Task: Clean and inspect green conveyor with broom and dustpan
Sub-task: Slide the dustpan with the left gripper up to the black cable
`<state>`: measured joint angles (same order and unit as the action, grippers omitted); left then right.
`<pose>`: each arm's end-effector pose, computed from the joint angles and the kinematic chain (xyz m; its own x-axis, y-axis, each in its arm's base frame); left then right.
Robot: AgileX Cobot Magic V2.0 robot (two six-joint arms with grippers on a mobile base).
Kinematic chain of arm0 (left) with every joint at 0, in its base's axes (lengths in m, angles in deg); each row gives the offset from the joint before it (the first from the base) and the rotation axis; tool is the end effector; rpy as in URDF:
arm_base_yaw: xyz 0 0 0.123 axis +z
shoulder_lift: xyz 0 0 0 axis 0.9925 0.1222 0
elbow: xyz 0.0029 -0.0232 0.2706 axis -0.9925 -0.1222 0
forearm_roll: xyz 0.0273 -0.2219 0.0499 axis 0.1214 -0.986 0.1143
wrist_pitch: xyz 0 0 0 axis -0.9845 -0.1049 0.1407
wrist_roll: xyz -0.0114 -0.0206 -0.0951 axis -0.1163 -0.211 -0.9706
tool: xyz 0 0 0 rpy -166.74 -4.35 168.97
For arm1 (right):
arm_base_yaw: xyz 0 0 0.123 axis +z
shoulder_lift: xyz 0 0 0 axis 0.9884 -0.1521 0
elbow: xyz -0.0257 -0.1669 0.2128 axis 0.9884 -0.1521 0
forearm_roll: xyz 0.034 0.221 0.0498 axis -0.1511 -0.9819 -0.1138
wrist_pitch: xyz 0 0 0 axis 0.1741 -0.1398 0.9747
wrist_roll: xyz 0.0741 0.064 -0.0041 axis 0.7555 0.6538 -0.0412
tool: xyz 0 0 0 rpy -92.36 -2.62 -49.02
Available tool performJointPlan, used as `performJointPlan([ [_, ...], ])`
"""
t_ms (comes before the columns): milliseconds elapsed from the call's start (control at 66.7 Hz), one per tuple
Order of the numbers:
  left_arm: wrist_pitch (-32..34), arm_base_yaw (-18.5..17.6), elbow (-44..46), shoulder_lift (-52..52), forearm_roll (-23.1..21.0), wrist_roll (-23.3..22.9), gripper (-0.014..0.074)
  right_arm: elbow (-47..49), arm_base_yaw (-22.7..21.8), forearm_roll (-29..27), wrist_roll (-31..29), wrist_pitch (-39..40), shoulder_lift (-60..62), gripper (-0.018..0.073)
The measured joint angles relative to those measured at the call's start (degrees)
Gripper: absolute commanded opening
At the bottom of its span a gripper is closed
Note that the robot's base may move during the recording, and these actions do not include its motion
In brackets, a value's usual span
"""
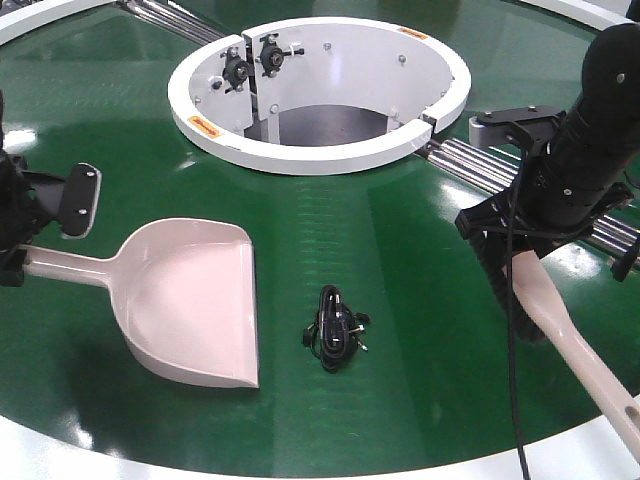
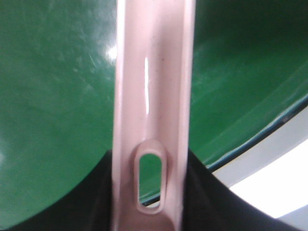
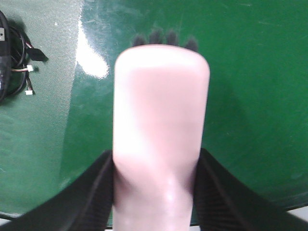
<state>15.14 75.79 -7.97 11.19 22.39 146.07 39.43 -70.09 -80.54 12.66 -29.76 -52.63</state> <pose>0.3164 -0.0170 0.2633 -0.1088 0.9743 0.1970 0.9809 0.0730 0.1803 0.3099 0.0640 0.2881 -0.9506 -0.2249 -0.2139 -0.2343 0.9720 0.0193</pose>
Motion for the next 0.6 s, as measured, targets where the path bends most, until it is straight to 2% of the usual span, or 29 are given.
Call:
performJointPlan([
  [330,0.4,-4.6,0.3,0.7,0.9,-0.7,-0.0007,0.0,0.0,0.0,0.0,0.0,0.0,-0.0003],
  [600,0.4,-8.6,0.4,2.6,-0.9,-1.2,-0.0007,0.0,0.0,0.0,0.0,0.0,0.0,-0.0003],
])
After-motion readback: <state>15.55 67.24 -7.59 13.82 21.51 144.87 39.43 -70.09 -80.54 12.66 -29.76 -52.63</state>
